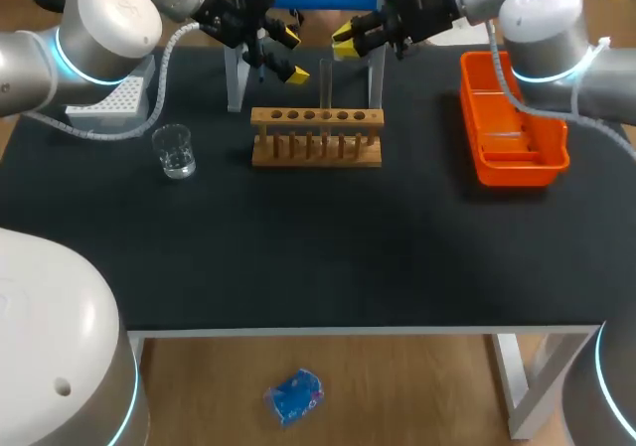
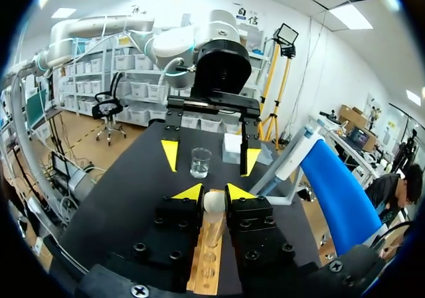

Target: Invert the test tube, pick up the pipette, mount the tip to pipette, aspirate from beaker and dispense into the tube, eject the tip, return the pipette, and cap with the stopper.

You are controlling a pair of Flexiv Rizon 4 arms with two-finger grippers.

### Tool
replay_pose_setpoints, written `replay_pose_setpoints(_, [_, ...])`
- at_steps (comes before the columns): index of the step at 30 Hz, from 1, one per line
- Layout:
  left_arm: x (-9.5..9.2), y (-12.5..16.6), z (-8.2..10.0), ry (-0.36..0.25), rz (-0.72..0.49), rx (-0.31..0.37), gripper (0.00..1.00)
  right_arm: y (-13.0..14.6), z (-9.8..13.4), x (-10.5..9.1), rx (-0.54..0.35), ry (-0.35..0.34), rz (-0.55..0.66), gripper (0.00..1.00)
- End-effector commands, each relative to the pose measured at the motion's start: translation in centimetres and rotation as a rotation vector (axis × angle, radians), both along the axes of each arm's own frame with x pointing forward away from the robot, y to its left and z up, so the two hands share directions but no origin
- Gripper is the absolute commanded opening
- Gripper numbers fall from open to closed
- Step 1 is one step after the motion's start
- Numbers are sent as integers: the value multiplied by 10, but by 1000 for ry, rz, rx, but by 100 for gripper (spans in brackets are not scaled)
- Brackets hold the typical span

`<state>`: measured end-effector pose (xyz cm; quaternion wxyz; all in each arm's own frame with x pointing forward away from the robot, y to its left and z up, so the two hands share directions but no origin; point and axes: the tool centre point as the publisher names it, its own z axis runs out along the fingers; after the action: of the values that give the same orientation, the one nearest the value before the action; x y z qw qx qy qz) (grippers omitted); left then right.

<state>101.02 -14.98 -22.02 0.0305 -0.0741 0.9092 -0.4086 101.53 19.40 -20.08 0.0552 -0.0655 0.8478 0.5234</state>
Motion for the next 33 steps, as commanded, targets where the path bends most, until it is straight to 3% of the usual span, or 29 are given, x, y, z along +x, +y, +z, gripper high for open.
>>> replay_pose_setpoints(1, [1, 1, 1, 4, -2, 3, 100, 8, -4, 8, 3, 3, 12, 0])
replay_pose_setpoints(23, [1, 1, 1, 4, -2, 3, 100, 13, -22, 14, 9, 37, 14, 0])
replay_pose_setpoints(33, [1, 1, 1, 4, -2, 3, 100, 14, -16, 17, 15, 24, 17, 0])
